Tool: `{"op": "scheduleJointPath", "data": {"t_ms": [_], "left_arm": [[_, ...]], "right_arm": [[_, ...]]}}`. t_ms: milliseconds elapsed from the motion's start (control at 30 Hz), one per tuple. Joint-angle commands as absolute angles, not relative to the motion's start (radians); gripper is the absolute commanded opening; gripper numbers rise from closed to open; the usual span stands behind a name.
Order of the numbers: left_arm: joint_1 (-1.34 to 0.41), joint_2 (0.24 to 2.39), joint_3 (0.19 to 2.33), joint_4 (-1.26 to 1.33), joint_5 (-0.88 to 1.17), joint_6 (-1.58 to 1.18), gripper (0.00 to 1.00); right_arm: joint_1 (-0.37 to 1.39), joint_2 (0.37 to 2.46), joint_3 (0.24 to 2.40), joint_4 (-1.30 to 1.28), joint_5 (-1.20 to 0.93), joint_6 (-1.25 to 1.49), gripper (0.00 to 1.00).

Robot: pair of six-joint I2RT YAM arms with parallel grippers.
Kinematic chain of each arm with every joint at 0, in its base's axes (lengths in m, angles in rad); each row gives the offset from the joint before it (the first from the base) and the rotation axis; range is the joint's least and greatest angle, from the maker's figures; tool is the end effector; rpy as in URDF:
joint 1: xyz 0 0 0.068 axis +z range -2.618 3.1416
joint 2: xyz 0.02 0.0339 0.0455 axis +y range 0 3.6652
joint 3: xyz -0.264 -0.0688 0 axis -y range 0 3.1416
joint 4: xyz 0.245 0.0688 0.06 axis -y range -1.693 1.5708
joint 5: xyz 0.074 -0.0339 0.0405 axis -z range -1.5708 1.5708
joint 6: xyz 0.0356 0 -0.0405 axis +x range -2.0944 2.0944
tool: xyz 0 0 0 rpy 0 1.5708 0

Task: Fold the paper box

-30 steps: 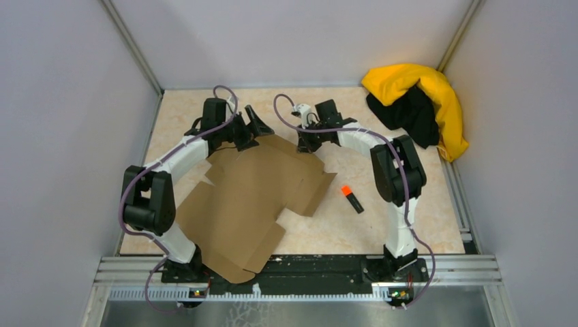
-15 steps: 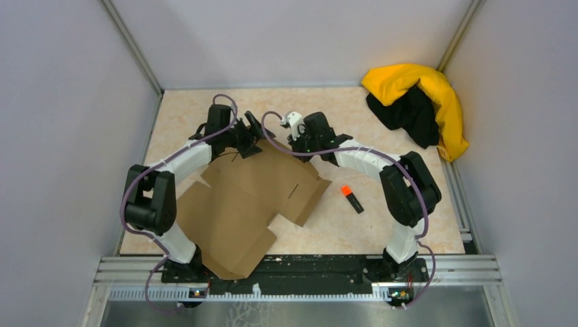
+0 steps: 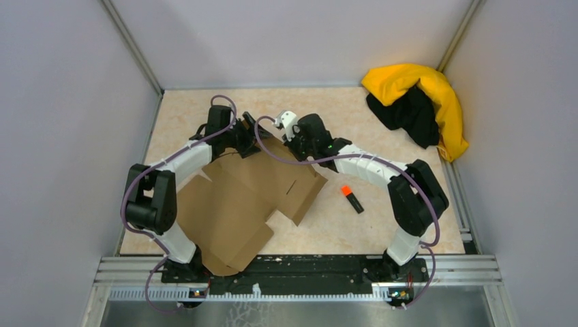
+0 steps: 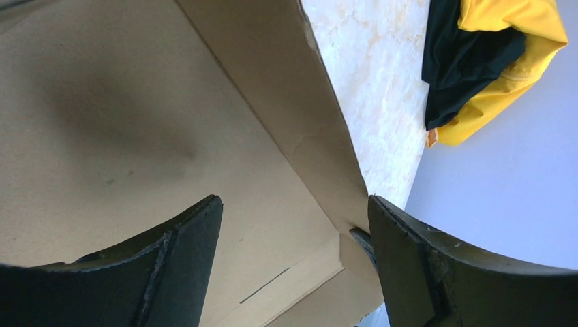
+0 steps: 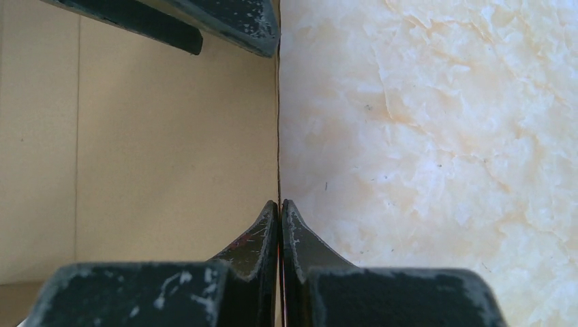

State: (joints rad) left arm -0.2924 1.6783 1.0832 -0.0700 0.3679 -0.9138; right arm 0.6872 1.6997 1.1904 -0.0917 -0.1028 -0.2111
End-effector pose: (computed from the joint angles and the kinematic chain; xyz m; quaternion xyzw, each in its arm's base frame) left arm 0.3498 -0.1187 0.2221 -0.1941 0.8662 -0.3794 0.2610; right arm 0.2971 0.2485 0.2464 -0.4052 0.7855 0.1539 0.4417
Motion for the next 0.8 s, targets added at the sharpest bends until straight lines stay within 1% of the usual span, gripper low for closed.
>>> {"op": "scheduleJointPath", "data": {"t_ms": [0,267,400,600,767], "left_arm": [[-0.296,1.664,1.067,-0.036,0.34,-0.939,0.85],[-0.295,1.64,1.062,-0.029,0.313,-0.958,0.86],[-0.292,1.641,1.063,-0.021,0.308,-0.969,0.83],[-0.293,1.635,1.07,-0.008,0.323,-0.976,0.55],[-0.292,1.641,1.071,-0.008,0.329,-0.973,0.39]], "right_arm": [[0.732,1.655,1.193,-0.055,-0.034,-0.247,0.0],[0.774,1.672,1.195,-0.058,-0.003,-0.262,0.0],[0.796,1.667,1.188,-0.054,0.059,-0.278,0.0],[0.814,1.66,1.176,-0.051,0.1,-0.294,0.0],[0.825,1.648,1.17,-0.048,0.126,-0.305,0.0]]}}
